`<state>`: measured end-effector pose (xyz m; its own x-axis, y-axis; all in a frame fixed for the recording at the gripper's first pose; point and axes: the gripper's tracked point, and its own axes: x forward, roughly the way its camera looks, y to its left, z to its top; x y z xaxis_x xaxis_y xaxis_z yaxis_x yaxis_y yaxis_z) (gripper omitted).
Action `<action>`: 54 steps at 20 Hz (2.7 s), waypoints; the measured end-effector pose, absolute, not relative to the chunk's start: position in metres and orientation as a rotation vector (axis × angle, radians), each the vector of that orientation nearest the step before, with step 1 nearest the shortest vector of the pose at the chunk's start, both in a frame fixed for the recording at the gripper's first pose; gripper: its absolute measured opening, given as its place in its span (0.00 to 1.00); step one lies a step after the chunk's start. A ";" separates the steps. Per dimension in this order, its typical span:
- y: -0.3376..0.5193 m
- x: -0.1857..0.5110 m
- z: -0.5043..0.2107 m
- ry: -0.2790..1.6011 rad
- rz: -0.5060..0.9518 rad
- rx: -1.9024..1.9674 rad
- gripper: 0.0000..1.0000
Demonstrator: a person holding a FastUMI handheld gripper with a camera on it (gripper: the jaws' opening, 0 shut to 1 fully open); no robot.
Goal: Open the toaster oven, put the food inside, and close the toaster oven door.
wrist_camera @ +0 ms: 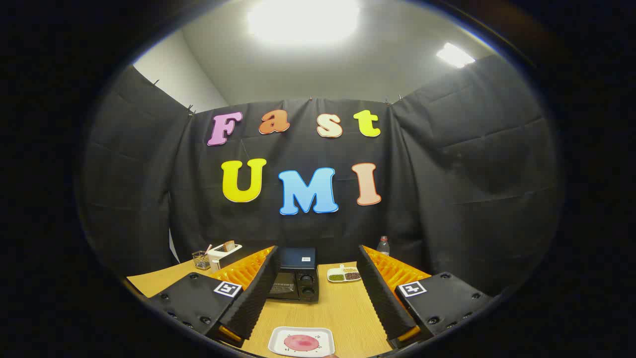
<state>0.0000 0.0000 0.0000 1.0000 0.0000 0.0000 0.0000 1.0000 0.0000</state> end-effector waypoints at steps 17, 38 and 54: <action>0.016 0.016 0.006 -0.017 0.013 0.000 0.98; 0.144 0.144 -0.045 0.061 0.153 0.075 0.99; 0.193 0.235 -0.137 0.221 0.144 0.065 0.99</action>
<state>0.2355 0.1926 -0.1375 0.9653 0.1494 -0.2141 -0.1350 0.9876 0.0805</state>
